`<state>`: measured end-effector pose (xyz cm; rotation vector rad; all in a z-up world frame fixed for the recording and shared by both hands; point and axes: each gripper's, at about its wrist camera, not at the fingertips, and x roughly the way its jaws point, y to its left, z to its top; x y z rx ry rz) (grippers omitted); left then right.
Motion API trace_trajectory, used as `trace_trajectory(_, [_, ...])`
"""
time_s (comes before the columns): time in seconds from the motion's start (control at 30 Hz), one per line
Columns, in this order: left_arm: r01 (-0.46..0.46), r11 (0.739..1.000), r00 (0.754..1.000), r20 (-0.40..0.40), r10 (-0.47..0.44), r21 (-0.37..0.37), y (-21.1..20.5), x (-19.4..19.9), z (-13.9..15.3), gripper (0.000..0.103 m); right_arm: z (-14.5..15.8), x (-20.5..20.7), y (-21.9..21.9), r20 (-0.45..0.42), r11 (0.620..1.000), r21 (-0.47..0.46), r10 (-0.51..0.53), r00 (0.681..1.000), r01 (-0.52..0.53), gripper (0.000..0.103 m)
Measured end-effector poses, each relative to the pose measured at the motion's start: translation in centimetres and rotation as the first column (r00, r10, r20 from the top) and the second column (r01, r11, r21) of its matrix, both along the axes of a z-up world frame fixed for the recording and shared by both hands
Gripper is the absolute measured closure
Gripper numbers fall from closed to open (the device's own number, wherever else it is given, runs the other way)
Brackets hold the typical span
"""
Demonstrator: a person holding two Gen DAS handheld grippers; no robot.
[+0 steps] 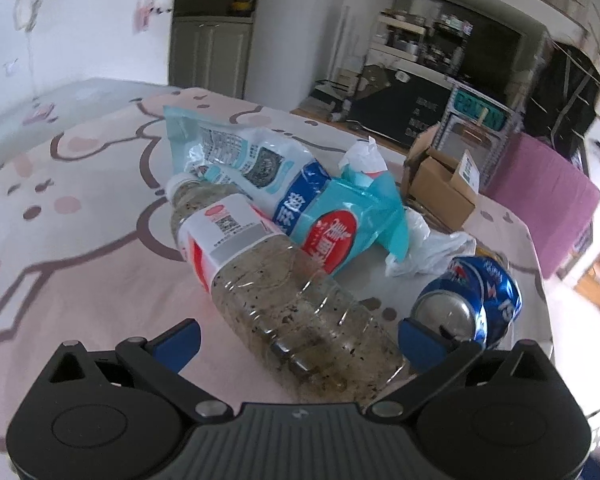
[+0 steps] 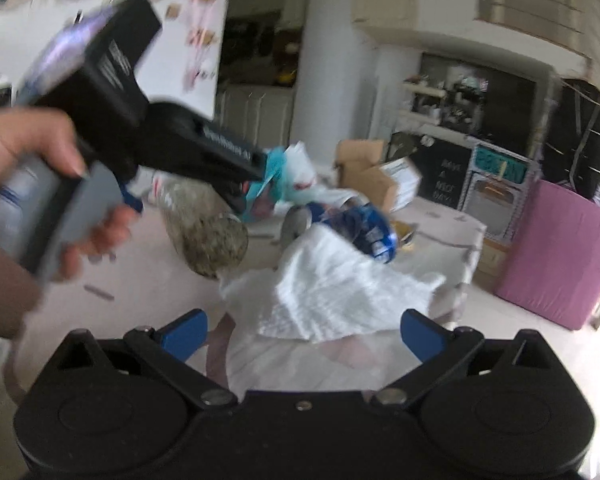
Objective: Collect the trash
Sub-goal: 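Close the left gripper on the clear bottle while the right gripper grasps the white tissue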
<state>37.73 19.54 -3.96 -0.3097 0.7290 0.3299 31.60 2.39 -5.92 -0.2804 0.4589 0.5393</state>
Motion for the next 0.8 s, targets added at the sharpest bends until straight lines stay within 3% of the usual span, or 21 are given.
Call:
trace_trajectory(0.13, [0.045,0.999,0.999,-0.006,-0.045,0.025,1.0,-1.2,0.3,0.000,-1.0,2.2,0.9,0.006,0.998,-0.056,-0.024,1.000,0.025,0.000])
trace_trajectory(0.27, [0.064,0.998,0.998,0.012,-0.065,0.019,1.9,-2.1,0.4,0.001,-0.8,5.1,-0.3,-0.029,0.996,-0.001,-0.092,0.995,0.092,0.000])
trace_trajectory(0.4, [0.048,0.997,0.995,0.091,-0.043,-0.059,3.0,-3.3,0.2,0.017,-0.5,7.3,-1.3,-0.090,0.989,0.070,-0.122,0.988,0.129,0.003])
trace_trajectory(0.5, [0.056,0.992,0.995,0.092,-0.045,-0.114,3.4,-3.4,-0.1,0.023,-0.8,8.3,-1.4,-0.159,0.989,0.104,-0.087,0.983,0.105,0.026])
trace_trajectory(0.57, [0.072,0.990,0.994,0.090,-0.061,-0.121,3.3,-3.5,0.0,0.031,-1.0,8.3,-1.3,-0.179,0.987,0.111,-0.096,0.979,0.118,0.036])
trace_trajectory(0.6, [0.082,0.988,0.994,0.088,-0.071,-0.128,3.1,-3.6,0.1,0.038,-1.0,8.0,-1.3,-0.178,0.987,0.109,-0.097,0.979,0.118,0.047])
trace_trajectory(0.63, [0.088,0.987,0.993,0.085,-0.078,-0.131,3.0,-3.7,0.2,0.040,-0.9,7.6,-1.3,-0.181,0.988,0.111,-0.087,0.980,0.109,0.059])
trace_trajectory(0.73, [0.105,0.990,0.993,0.070,-0.098,-0.099,2.4,-4.2,0.5,0.041,-0.5,6.5,-1.6,-0.198,0.985,0.126,-0.088,0.976,0.114,0.080])
trace_trajectory(0.8, [0.120,0.989,0.992,0.060,-0.115,-0.087,2.1,-4.9,0.7,0.042,-0.1,5.6,-2.0,-0.218,0.982,0.150,-0.082,0.972,0.117,0.082])
